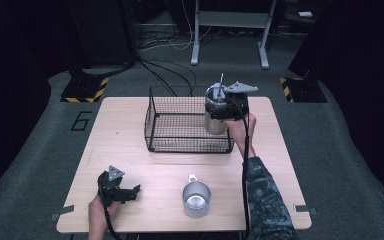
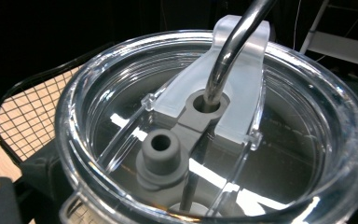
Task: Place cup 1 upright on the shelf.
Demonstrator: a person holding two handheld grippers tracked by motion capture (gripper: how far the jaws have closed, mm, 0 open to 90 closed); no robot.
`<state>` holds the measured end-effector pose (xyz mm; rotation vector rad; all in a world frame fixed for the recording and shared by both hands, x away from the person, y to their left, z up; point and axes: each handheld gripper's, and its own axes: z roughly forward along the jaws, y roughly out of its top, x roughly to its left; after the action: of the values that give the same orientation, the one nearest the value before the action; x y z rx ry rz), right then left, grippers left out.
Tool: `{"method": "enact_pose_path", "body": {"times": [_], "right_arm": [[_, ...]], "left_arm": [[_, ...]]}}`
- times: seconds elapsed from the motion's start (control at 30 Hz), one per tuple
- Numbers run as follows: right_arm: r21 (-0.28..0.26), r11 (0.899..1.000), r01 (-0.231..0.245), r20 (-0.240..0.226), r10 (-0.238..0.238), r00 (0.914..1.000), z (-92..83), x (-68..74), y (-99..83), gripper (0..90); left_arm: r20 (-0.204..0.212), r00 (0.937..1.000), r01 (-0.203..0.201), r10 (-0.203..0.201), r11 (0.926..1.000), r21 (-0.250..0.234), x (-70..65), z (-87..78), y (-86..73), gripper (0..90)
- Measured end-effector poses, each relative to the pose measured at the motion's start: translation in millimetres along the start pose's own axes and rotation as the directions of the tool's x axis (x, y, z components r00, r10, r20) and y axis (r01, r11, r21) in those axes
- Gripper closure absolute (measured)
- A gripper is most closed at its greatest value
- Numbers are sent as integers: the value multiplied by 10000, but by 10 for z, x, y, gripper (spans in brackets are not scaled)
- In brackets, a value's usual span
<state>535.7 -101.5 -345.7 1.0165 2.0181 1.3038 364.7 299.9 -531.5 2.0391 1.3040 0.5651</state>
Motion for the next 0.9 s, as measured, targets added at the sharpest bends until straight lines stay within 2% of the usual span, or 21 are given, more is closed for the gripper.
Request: {"method": "enact_pose_path", "body": {"times": [0.2,0.4,0.63,0.9], "right_arm": [[178,9995,-258,26,258,9997,62,-34,-47,35],[355,9992,-165,3,165,9999,121,-42,-127,35],[577,9976,-393,-66,398,9992,175,-56,-224,35],[706,9968,-375,-148,386,9991,222,-48,-303,35]], "left_arm": [[-1,10000,4,-4,10000,8,0,-1,1,5],[-21,10000,-31,31,10000,17,2,-2,1,5],[-35,10000,-75,75,10000,22,6,-2,3,5],[-29,10000,-75,75,10000,26,6,-2,3,5]]}}
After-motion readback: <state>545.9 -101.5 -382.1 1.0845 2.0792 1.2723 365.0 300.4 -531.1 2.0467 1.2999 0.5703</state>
